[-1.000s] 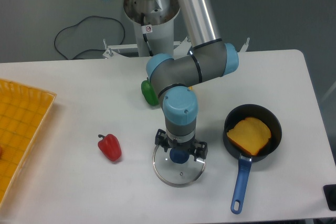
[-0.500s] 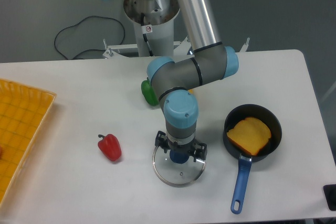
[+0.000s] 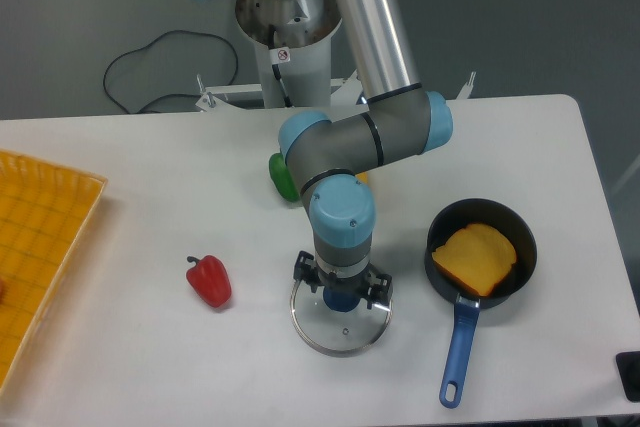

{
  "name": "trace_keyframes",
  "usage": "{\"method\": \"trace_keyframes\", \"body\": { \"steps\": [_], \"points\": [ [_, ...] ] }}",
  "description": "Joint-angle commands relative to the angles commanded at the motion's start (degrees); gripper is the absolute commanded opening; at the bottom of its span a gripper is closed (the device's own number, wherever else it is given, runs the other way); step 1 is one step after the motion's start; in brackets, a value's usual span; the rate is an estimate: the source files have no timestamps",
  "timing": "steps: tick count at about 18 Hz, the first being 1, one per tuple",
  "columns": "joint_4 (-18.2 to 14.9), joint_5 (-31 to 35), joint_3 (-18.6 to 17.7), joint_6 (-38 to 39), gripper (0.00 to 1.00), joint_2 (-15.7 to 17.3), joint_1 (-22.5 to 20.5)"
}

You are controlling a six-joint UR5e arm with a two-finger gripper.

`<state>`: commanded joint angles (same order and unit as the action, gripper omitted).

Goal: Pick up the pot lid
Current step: 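Close the gripper on the blue knob of the lid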

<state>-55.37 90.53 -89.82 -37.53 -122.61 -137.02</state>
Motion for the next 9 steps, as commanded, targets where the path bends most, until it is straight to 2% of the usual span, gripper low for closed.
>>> {"method": "trace_keyframes", "body": {
  "steps": [9],
  "points": [
    [-0.1, 0.3, -0.3, -0.3, 1.00, -0.3, 0.4]
  ]
}}
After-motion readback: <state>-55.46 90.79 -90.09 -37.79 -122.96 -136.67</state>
